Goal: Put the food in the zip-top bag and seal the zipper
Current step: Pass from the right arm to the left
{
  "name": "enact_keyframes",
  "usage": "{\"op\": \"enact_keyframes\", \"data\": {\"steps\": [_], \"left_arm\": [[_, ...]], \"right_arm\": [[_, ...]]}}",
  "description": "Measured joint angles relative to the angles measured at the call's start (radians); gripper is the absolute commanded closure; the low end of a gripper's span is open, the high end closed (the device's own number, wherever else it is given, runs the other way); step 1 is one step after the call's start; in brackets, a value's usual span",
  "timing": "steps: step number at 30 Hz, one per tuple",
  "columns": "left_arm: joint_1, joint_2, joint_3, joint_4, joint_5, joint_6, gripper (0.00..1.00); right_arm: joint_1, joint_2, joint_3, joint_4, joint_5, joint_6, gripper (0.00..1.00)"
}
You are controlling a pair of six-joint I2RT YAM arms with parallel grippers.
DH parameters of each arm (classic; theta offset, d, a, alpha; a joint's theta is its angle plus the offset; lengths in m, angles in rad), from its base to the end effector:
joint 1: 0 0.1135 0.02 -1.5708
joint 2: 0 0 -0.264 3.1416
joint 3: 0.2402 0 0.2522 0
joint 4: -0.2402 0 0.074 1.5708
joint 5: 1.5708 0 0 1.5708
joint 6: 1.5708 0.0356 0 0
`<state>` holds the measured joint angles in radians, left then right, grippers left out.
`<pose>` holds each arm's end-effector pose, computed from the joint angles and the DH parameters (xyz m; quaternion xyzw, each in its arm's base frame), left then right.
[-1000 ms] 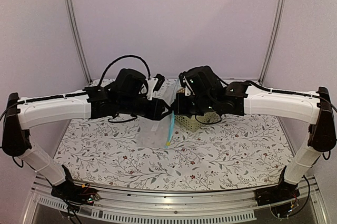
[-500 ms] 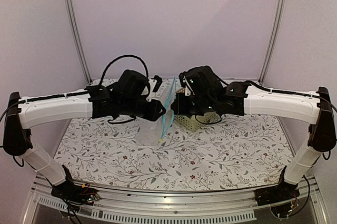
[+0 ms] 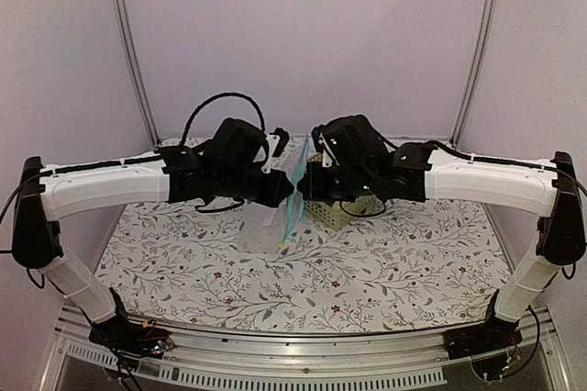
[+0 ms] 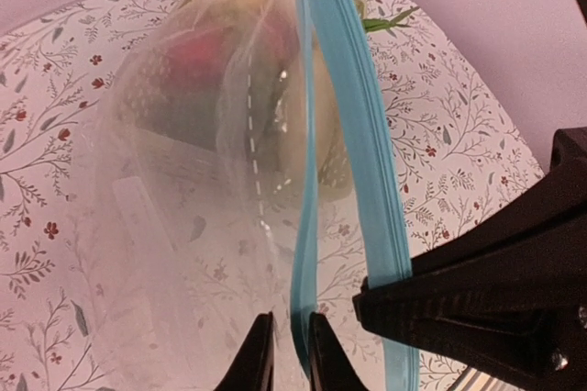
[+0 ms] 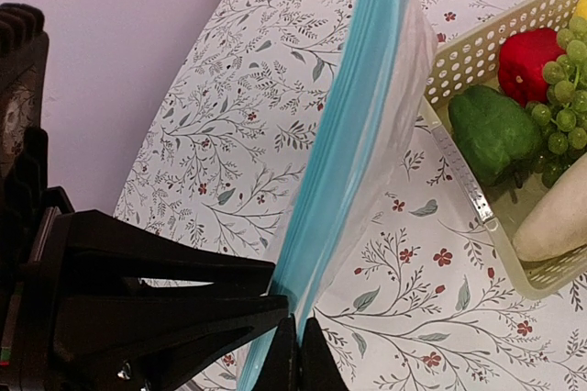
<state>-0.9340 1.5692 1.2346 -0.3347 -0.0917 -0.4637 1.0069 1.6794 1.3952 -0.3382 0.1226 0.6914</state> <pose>0.2146 -0.2847 0.2858 0.1901 0.8791 -0.2484 0.3597 0.2118 0.3268 0.3011 -0.1119 0.8814 0.3061 0.3420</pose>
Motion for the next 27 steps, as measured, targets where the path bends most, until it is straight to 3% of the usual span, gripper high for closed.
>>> {"op": "enact_keyframes", "data": {"steps": [8,27], "left_arm": [[-0.001,0.005,0.01,0.002,-0.018,0.009,0.97],[-0.013,-0.001,0.04,-0.052,-0.125,0.064,1.0]], "right_arm": [[0.0,0.0,0.0,0.0,0.0,0.0,1.0],[-0.015,0.012,-0.01,-0.04,0.043,0.029,1.0]]}}
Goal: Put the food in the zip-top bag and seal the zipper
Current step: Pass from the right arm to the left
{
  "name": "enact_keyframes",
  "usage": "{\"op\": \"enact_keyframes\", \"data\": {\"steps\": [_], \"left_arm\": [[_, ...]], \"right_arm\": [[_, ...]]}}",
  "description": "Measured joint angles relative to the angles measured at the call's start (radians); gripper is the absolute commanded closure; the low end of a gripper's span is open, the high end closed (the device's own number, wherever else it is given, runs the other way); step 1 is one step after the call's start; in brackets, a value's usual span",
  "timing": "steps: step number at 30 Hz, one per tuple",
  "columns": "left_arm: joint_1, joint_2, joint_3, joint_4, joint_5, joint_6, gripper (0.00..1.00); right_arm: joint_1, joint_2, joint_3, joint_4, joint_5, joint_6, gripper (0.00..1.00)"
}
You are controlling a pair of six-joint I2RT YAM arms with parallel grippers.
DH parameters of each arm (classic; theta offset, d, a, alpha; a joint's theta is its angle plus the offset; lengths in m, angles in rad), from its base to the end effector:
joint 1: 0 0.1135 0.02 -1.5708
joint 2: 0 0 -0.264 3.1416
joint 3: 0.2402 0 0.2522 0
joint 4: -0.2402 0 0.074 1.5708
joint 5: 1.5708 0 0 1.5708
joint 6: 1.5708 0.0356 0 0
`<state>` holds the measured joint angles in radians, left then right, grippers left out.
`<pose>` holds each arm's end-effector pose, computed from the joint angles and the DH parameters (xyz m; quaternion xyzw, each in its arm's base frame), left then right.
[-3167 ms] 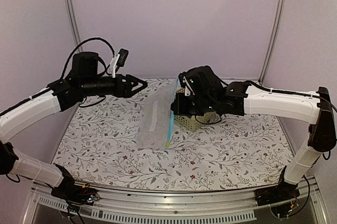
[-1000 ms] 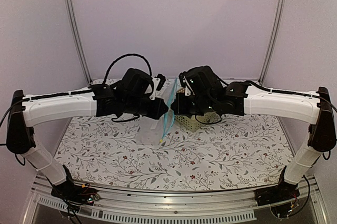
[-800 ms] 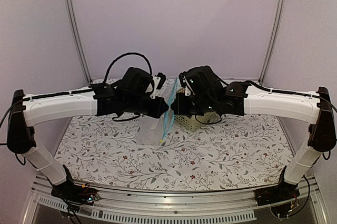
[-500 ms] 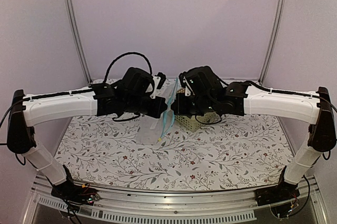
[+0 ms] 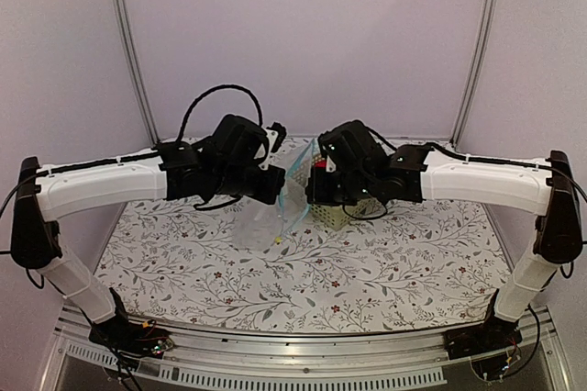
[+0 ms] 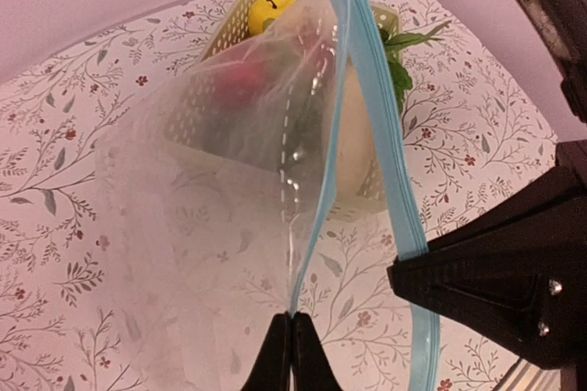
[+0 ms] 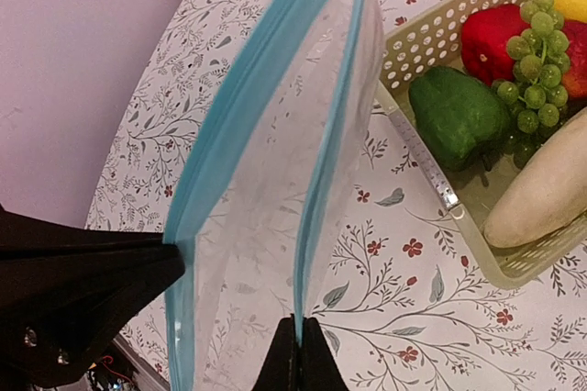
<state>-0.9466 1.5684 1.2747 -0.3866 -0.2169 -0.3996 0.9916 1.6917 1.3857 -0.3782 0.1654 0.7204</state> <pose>0.2141 -0.2842 0.2956 0.1975 0.8764 -0.1905 0.3957 0.2173 0.3216 0.2900 -0.0866 0.8968 0.2739 0.3365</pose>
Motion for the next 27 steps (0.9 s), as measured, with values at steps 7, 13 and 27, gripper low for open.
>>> {"op": "enact_keyframes", "data": {"steps": [7,13,27], "left_arm": [[0.0,-0.027,0.0,-0.052,-0.05,0.03,1.0],[0.013,-0.047,0.002,-0.082,-0.043,0.041,1.0],[0.175,-0.049,0.041,-0.151,0.171,0.128,1.0]], "right_arm": [[-0.029,0.039,-0.022,-0.029,0.002,0.042,1.0],[-0.043,0.057,-0.05,-0.047,0.002,0.09,1.0],[-0.057,0.061,-0.005,-0.051,-0.139,0.037,0.45]]}}
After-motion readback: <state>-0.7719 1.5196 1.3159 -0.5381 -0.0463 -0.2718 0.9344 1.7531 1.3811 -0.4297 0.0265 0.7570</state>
